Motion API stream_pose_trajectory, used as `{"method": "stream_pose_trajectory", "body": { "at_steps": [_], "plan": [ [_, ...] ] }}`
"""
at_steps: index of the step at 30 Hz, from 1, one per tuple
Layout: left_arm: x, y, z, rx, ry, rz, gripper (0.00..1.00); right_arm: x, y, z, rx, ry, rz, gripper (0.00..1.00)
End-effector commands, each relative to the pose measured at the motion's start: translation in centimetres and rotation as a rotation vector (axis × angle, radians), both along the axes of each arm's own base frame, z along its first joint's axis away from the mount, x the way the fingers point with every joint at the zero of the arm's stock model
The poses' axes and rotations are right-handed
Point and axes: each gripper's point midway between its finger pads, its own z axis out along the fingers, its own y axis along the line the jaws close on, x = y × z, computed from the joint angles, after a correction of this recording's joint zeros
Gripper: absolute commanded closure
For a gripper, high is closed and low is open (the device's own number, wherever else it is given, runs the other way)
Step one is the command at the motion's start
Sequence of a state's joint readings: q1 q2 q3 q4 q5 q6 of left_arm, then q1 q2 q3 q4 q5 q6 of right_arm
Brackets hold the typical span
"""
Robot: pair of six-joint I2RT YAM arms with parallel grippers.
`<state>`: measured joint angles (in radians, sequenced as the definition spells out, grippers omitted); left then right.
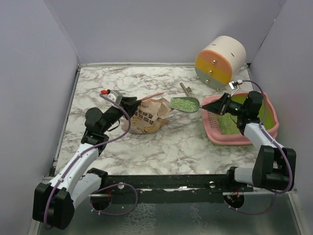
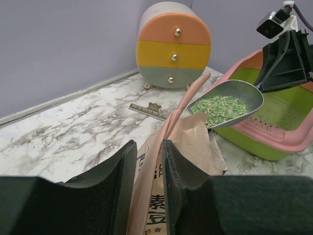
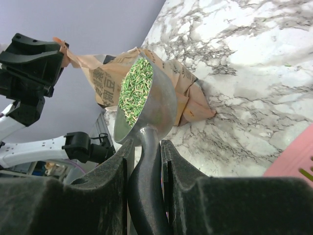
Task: Fill the litter box with clean litter
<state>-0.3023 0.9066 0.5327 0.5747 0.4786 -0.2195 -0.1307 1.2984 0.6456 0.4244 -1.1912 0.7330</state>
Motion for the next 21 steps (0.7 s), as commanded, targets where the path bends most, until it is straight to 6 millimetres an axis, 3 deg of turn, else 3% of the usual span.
{"method": "stream_pose_trajectory", "body": {
  "at_steps": [1,21],
  "plan": [
    [0.3,-0.2,0.7,-0.012,0.004,-0.010,0.71,0.1,-1.7,1.5,-0.016,-0.048,-0.046,0.99],
    [1.3,-0.9,-1.2,0.020,0.117,-0.034,0.71,0.7,-10.7,2.6,-0.046,-0.025,-0.398,0.99]
  ]
}}
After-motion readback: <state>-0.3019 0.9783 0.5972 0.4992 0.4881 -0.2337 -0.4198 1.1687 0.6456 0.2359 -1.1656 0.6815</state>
